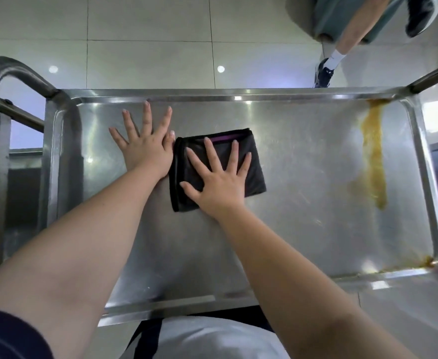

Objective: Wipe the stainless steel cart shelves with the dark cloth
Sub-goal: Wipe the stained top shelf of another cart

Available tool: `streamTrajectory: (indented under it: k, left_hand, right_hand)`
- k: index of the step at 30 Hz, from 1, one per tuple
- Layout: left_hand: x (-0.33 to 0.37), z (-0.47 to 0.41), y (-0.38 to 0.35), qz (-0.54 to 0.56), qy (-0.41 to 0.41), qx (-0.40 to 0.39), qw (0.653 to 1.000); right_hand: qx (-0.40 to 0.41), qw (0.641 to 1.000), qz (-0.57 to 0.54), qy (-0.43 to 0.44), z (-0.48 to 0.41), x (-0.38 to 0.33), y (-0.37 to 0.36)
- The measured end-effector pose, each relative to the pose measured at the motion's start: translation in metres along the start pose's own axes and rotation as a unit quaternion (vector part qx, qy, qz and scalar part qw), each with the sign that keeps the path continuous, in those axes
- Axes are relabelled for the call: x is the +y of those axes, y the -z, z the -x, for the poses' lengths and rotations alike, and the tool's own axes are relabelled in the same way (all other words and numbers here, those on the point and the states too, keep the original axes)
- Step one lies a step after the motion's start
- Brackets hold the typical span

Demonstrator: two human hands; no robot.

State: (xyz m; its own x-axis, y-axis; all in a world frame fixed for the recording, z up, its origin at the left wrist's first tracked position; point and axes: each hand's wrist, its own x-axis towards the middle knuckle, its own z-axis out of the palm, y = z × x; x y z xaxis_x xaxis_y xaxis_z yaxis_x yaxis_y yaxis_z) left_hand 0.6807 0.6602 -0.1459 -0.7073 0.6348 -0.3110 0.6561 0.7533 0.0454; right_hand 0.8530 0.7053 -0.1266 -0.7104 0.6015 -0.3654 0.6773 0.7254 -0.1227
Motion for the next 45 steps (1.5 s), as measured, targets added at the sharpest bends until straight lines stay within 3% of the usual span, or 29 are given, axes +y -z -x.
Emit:
streamTrajectory:
  k: [3,8,11,14,20,23,26,30,32,40,45]
  left_hand:
    - [-0.001,0.000,0.000,0.004,-0.010,-0.003,1.000]
    - [0.000,-0.001,-0.002,0.003,-0.015,0.009,1.000]
    - [0.002,0.003,-0.005,-0.003,-0.007,0.021,1.000]
    - [0.004,0.002,-0.006,-0.003,-0.008,0.034,0.999]
    - [0.003,0.000,-0.006,0.002,-0.006,0.026,1.000]
    - [0.000,0.000,-0.006,0.001,-0.014,0.023,1.000]
    - [-0.002,0.000,-0.005,0.013,-0.021,0.016,1.000]
    - [0.000,-0.001,-0.005,0.013,-0.028,0.015,0.999]
    - [0.001,0.000,-0.004,0.013,-0.040,0.014,0.999]
    - [0.023,0.070,-0.017,0.003,-0.201,-0.044,0.979]
    - [0.020,0.092,-0.033,-0.007,-0.212,0.001,0.977]
  right_hand:
    - [0.019,1.000,0.004,-0.012,0.003,0.037,0.001]
    - [0.010,0.976,-0.019,-0.218,0.044,0.178,0.005]
    - [-0.016,0.959,-0.037,-0.280,0.054,0.205,0.008]
    - [-0.006,0.969,-0.040,-0.244,0.051,0.169,0.001]
    - [-0.023,1.000,-0.002,-0.021,0.058,0.015,-0.019]
    - [-0.029,0.999,0.028,0.024,0.061,-0.003,-0.021]
    - [-0.012,0.999,0.035,-0.006,0.067,0.042,-0.021]
    - [-0.006,0.984,0.003,-0.176,0.093,0.152,-0.016]
    - [-0.018,0.976,-0.003,-0.218,0.104,0.185,-0.013]
    - [-0.024,0.976,-0.006,-0.216,0.103,0.185,-0.014]
    - [-0.025,0.980,-0.013,-0.197,0.108,0.163,-0.017]
